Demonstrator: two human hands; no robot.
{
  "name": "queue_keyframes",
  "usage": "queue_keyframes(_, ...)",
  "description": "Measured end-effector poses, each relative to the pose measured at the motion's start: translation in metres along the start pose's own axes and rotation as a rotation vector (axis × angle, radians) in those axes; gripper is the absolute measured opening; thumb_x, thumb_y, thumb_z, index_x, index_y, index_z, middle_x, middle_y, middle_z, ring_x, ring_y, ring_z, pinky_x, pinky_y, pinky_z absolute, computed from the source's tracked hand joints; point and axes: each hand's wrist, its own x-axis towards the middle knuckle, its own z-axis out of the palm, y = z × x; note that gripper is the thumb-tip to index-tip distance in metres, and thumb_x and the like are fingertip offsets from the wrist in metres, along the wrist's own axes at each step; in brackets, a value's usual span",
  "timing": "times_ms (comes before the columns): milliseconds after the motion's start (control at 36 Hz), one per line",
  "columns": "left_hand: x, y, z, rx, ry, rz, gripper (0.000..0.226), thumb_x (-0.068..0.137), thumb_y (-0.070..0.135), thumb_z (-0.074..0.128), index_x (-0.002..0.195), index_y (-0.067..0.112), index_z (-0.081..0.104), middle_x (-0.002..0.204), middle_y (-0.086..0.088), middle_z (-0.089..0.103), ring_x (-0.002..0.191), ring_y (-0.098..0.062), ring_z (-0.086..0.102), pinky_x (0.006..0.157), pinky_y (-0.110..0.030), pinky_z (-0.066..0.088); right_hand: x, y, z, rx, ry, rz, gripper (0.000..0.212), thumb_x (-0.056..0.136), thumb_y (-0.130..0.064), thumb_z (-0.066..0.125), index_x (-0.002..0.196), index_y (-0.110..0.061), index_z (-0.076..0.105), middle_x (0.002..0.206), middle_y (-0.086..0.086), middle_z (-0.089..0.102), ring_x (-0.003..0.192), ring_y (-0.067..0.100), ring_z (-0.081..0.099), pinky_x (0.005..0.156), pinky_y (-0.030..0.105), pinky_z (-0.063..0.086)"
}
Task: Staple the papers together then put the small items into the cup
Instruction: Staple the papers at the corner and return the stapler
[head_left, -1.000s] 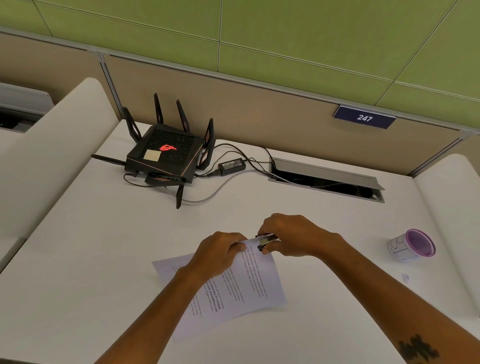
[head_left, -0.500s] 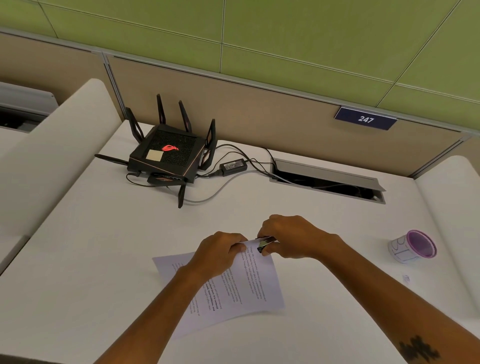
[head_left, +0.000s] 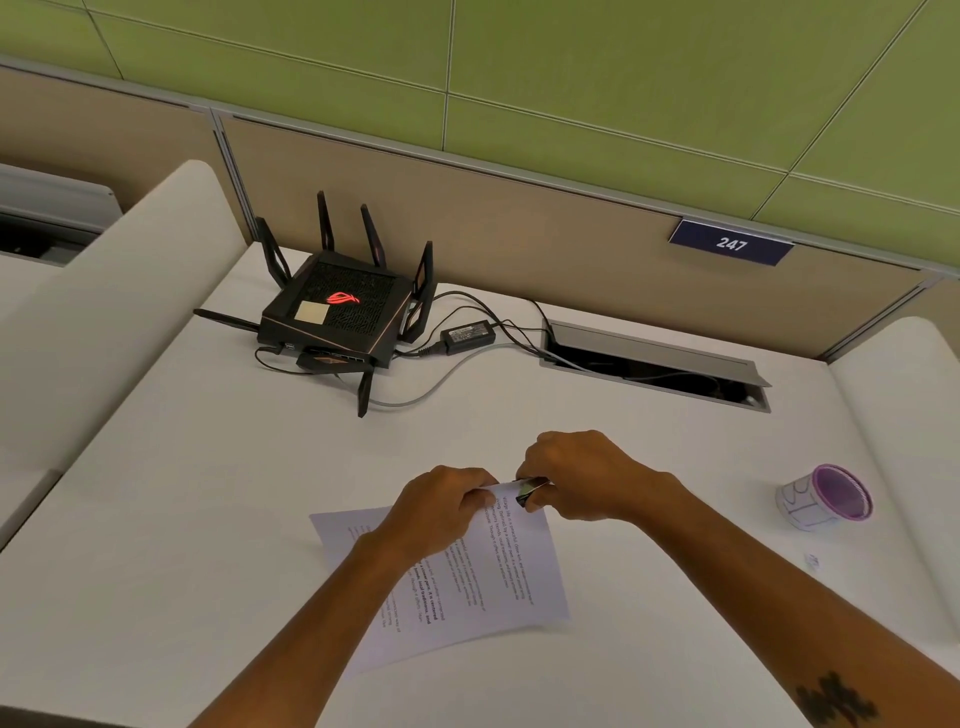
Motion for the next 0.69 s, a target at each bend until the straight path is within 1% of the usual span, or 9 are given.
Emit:
queue_keyframes(56,0.001,0.0,0.001,-0.052,-0.023,-0.009,0.027,0.107,0.047,0.056,0.123,0.028,0.067,0.116,0.004,0.078,0.091,-0.02,0.077,0.071,-0.014,0.054,-0.001,-0.001,0.0,-0.003,-0.005,0.002,0.025,0.1,-0.032,0.065,0.124,-0.028,0.073,0.108,-0.009,0.074,0.1,0.014,0.063,0.081,0.032,0.056)
queue_keyframes(83,0.002,0.001,0.002,-0.078,-0.04,-0.011,0.033,0.104,0.051,0.06,0.128,0.029,0.066,0.121,0.003,0.077,0.096,-0.02,0.076,0.08,-0.019,0.057,-0.002,-0.002,-0.001,-0.008,-0.006,0.001,0.025,0.1,-0.031,0.066,0.123,-0.028,0.074,0.107,-0.008,0.074,0.099,0.014,0.064,0.081,0.031,0.057)
queue_keyframes(139,0.004,0.004,0.004,-0.099,-0.072,-0.003,0.052,0.096,0.059,0.068,0.14,0.032,0.061,0.132,0.003,0.075,0.108,-0.02,0.074,0.095,-0.033,0.06,-0.003,-0.003,-0.001,-0.01,-0.005,-0.005,0.021,0.099,-0.029,0.067,0.118,-0.027,0.075,0.102,-0.009,0.074,0.096,0.015,0.066,0.078,0.031,0.057)
queue_keyframes(194,0.006,0.01,0.006,-0.112,-0.097,0.005,0.067,0.09,0.064,0.073,0.147,0.034,0.055,0.14,0.005,0.072,0.117,-0.02,0.072,0.102,-0.038,0.057,-0.004,-0.004,-0.001,-0.013,-0.003,-0.01,0.017,0.097,-0.029,0.07,0.112,-0.027,0.077,0.096,-0.009,0.072,0.091,0.015,0.067,0.075,0.033,0.057)
queue_keyframes(250,0.008,0.016,0.009,-0.134,-0.097,0.009,0.071,0.087,0.067,0.074,0.146,0.033,0.056,0.139,0.005,0.072,0.118,-0.02,0.072,0.103,-0.039,0.057,-0.004,-0.005,0.001,-0.043,0.003,-0.018,0.015,0.095,-0.027,0.071,0.108,-0.026,0.077,0.093,-0.008,0.072,0.088,0.015,0.067,0.074,0.034,0.059)
queue_keyframes(361,0.012,0.027,0.014,-0.176,-0.059,0.037,0.053,0.09,0.062,0.074,0.127,0.025,0.065,0.123,0.004,0.078,0.107,-0.02,0.073,0.096,-0.036,0.057,-0.005,-0.005,0.002,-0.09,0.011,-0.032,0.016,0.091,-0.015,0.07,0.102,-0.025,0.076,0.089,-0.007,0.072,0.081,0.017,0.068,0.073,0.033,0.059)
queue_keyframes(444,0.011,0.032,0.015,-0.208,-0.03,0.048,0.047,0.091,0.06,0.074,0.121,0.023,0.067,0.115,0.005,0.079,0.101,-0.019,0.073,0.095,-0.037,0.059,-0.004,-0.003,0.002,-0.113,0.026,-0.033,0.015,0.09,-0.015,0.07,0.099,-0.025,0.076,0.086,-0.006,0.072,0.077,0.016,0.068,0.07,0.033,0.059)
queue_keyframes(583,0.01,0.029,0.017,-0.215,0.006,0.073,0.049,0.092,0.065,0.068,0.117,0.023,0.07,0.108,0.008,0.08,0.096,-0.016,0.074,0.093,-0.042,0.062,-0.001,-0.002,0.008,-0.141,0.056,-0.043,0.007,0.09,-0.023,0.071,0.093,-0.026,0.076,0.078,-0.007,0.071,0.069,0.015,0.067,0.065,0.031,0.058)
queue_keyframes(694,0.007,0.03,0.017,-0.247,0.017,0.071,0.062,0.086,0.076,0.062,0.115,0.022,0.07,0.108,0.009,0.08,0.096,-0.017,0.075,0.093,-0.043,0.062,0.001,0.0,0.01,-0.16,0.06,-0.055,0.007,0.089,-0.024,0.071,0.093,-0.027,0.077,0.077,-0.008,0.072,0.068,0.016,0.068,0.066,0.032,0.06)
